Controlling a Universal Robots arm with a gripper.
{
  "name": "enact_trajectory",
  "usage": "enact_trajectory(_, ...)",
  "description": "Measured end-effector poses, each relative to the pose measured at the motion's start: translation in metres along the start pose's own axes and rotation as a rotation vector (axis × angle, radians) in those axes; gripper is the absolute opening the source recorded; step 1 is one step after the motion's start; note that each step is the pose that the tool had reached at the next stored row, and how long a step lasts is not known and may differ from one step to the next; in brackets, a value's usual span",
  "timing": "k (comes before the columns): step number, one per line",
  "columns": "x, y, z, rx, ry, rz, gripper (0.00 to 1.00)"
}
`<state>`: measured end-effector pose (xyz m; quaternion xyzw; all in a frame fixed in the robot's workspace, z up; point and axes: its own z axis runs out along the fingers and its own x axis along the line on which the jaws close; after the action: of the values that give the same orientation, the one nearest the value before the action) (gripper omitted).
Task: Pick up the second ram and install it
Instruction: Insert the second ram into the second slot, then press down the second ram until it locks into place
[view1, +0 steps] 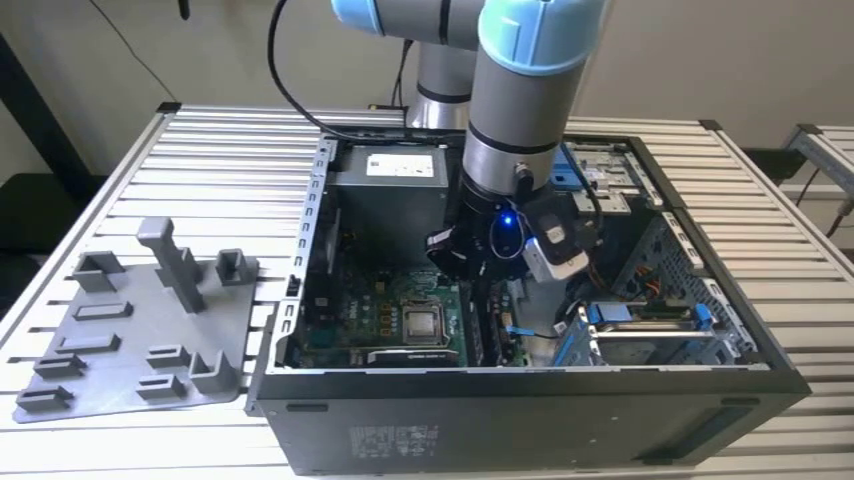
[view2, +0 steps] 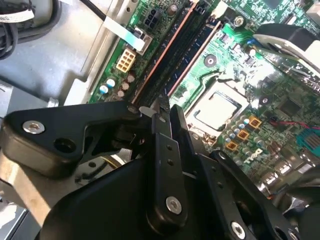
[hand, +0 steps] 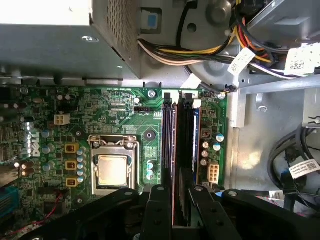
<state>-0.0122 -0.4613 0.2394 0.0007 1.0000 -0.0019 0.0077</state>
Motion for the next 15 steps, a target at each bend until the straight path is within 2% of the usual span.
enact_trajectory(3,0.0000,0.0000,-0.0001,0.0039,0.0000,0.000,0.11)
enact_trajectory(15,0.0000,0.0000,-0.0001,0.0188,0.0000,0.000,0.11)
